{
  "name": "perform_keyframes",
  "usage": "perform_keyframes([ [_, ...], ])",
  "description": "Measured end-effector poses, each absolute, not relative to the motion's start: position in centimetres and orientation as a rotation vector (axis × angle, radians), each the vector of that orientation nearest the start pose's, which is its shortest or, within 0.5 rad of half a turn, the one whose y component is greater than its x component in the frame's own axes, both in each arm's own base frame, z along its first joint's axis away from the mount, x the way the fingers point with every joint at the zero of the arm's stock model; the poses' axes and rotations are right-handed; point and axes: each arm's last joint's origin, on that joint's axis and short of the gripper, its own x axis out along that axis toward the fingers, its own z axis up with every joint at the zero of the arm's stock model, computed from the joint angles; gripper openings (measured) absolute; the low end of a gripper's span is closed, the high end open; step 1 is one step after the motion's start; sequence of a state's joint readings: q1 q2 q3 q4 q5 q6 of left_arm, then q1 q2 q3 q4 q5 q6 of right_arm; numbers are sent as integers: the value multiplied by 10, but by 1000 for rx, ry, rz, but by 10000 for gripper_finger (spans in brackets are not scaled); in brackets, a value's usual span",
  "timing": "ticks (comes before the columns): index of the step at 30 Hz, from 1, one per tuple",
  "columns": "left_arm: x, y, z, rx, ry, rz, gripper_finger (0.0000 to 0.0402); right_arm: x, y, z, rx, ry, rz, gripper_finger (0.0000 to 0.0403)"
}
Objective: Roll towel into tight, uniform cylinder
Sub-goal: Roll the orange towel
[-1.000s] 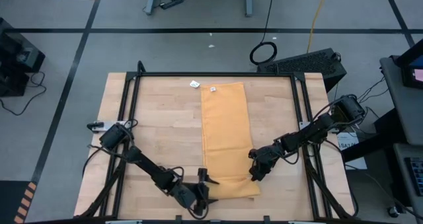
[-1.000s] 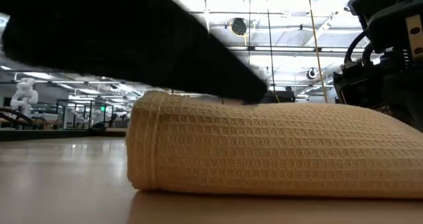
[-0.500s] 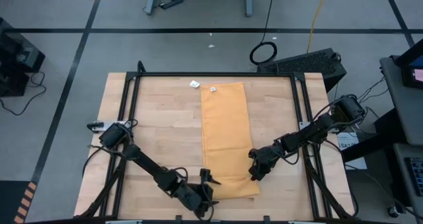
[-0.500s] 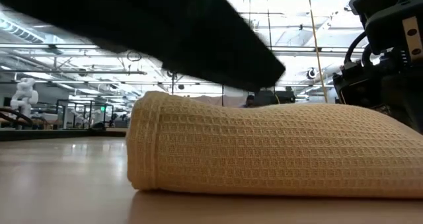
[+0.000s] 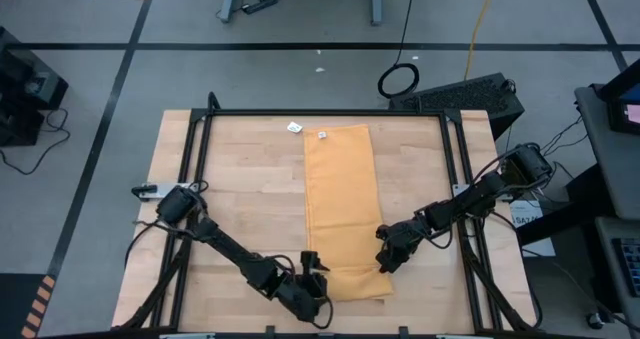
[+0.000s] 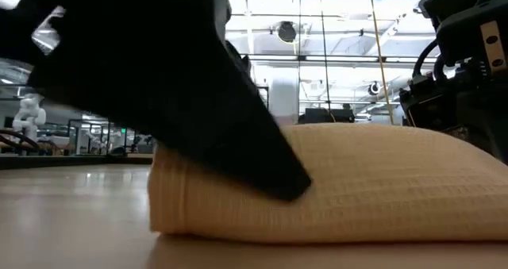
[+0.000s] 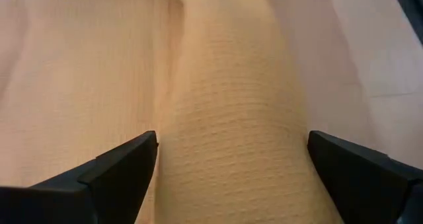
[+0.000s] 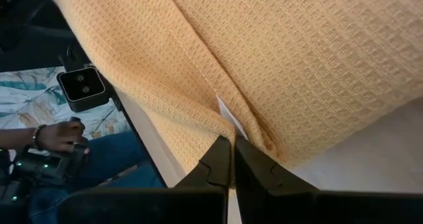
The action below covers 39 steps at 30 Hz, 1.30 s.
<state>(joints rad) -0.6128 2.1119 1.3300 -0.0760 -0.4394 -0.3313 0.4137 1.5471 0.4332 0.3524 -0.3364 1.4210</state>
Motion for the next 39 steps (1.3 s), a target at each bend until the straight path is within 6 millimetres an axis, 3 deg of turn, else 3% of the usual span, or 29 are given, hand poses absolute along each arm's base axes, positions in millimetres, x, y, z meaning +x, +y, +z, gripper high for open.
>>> perform_keyframes([
  [7, 363, -239, 117, 92, 785, -39, 392, 220, 107, 108, 1252, 1137, 30, 4],
  [11, 365, -237, 118, 47, 779, -29, 352, 220, 107, 108, 1255, 1137, 24, 4],
  [14, 366, -236, 119, 16, 784, -39, 286, 220, 106, 108, 1267, 1123, -2, 4],
  [20, 370, -231, 118, -51, 826, -97, 105, 221, 106, 109, 1270, 1107, -12, 7],
  [22, 373, -227, 118, -91, 842, -109, 47, 220, 106, 110, 1267, 1109, -2, 19],
  [24, 376, -223, 118, -120, 857, -131, 14, 218, 106, 114, 1261, 1117, 24, 41],
  [32, 394, -196, 120, -267, 905, -270, 18, 197, 102, 145, 1211, 1186, 144, 184],
  [35, 401, -185, 122, -357, 923, -312, 7, 189, 104, 160, 1133, 1095, 179, 228],
  [39, 406, -171, 122, -448, 960, -352, 9, 184, 115, 178, 929, 866, 287, 257],
])
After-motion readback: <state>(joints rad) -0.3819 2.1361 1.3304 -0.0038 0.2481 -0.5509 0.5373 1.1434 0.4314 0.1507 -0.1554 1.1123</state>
